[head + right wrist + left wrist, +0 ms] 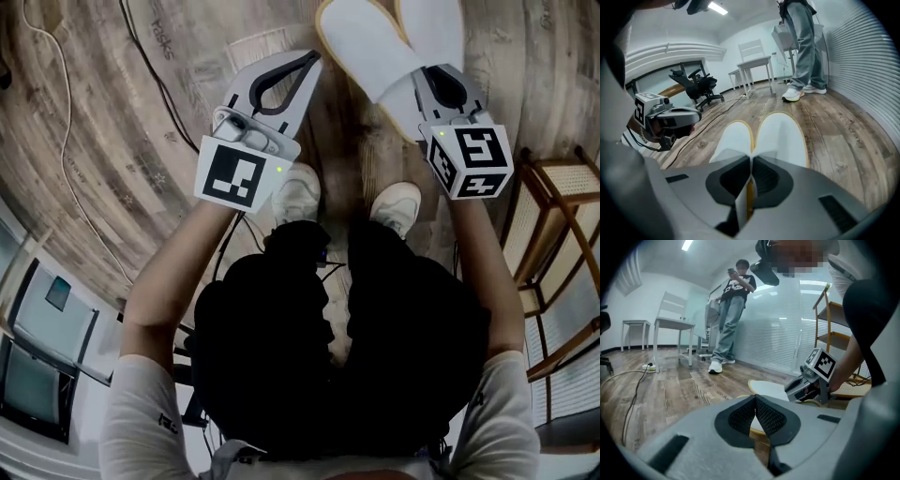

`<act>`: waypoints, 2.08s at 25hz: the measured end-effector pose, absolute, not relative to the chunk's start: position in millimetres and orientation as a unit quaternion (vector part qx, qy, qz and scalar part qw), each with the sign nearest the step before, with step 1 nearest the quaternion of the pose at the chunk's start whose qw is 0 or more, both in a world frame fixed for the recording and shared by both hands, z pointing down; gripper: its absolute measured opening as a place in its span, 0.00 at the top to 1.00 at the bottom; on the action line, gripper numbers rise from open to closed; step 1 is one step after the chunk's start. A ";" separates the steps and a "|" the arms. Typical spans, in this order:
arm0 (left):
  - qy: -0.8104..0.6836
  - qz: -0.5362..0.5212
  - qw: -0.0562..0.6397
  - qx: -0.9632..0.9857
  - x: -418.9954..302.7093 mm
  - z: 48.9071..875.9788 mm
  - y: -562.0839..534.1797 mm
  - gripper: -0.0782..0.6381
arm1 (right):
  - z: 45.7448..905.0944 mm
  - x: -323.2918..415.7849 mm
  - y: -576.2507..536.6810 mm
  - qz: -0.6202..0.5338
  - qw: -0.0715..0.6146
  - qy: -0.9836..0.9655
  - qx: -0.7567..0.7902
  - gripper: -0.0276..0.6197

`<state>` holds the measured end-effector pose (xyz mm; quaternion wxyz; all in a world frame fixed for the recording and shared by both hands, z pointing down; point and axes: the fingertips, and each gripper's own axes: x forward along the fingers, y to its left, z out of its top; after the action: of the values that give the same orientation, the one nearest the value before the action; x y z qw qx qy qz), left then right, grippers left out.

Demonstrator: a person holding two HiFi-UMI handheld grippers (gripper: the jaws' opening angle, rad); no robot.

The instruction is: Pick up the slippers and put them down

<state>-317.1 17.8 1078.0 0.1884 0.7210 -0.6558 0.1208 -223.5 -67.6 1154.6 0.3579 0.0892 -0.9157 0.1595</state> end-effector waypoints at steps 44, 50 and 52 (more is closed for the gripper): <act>-0.649 0.080 0.211 0.726 -290.7 620.7 -38.3 0.88 | 659.0 -210.8 -112.8 0.162 0.315 -0.923 0.151 0.87; -0.652 0.056 0.221 0.723 -264.4 476.8 -25.8 0.88 | 502.7 -195.8 -99.8 0.150 0.281 -0.937 0.145 0.87; -0.662 0.057 0.207 0.719 -264.8 435.6 -27.9 0.88 | 454.9 -197.5 -104.9 0.141 0.259 -0.945 0.139 0.87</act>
<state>-264.8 -27.9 435.6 0.2065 0.7186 -0.6616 0.0574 -197.5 -104.9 454.9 0.2587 0.1393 -0.9454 0.1409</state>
